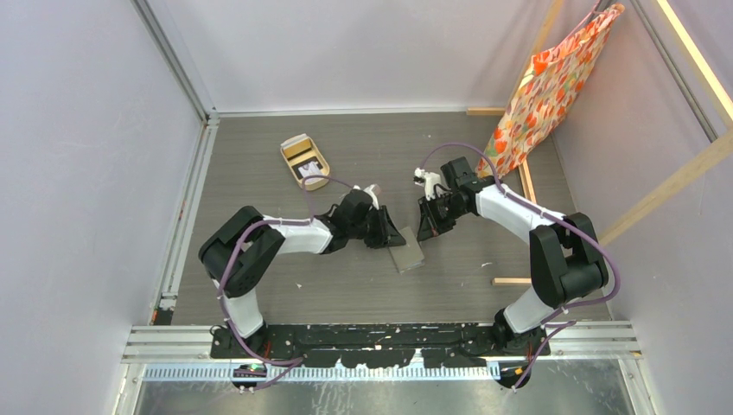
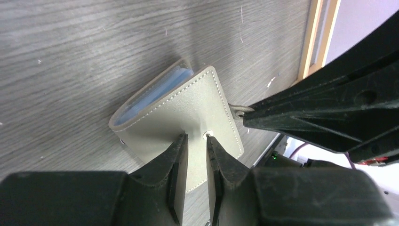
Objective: Put the credit cards into the card holder
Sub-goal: Close the card holder at the center of the board.
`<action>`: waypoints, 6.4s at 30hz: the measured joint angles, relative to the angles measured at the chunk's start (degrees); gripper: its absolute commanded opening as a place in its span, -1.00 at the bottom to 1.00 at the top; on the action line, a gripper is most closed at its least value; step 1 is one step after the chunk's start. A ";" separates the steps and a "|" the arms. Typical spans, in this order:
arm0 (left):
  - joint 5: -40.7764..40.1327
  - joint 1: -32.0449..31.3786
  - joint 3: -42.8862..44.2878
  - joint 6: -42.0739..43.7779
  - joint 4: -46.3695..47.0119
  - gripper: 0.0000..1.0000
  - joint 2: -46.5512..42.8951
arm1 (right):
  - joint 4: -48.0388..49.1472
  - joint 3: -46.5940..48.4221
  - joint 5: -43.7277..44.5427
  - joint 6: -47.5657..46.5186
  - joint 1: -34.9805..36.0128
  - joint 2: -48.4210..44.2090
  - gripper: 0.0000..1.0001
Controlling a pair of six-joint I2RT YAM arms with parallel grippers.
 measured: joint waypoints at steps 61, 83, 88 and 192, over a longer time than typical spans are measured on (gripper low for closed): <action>0.15 0.00 -0.44 5.11 2.97 -0.74 2.27 | -7.28 7.02 0.04 -7.80 3.08 2.03 -0.36; 0.07 0.00 -0.44 5.11 2.97 -0.75 2.27 | -4.48 6.05 15.17 -4.63 9.60 3.61 -0.31; 0.07 0.00 -0.44 5.11 2.97 -0.75 2.27 | -4.50 6.05 15.21 -4.50 10.47 4.00 -0.30; -6.93 1.99 8.31 19.93 -18.69 0.05 -3.26 | -4.92 3.98 15.37 -7.10 6.71 2.84 0.02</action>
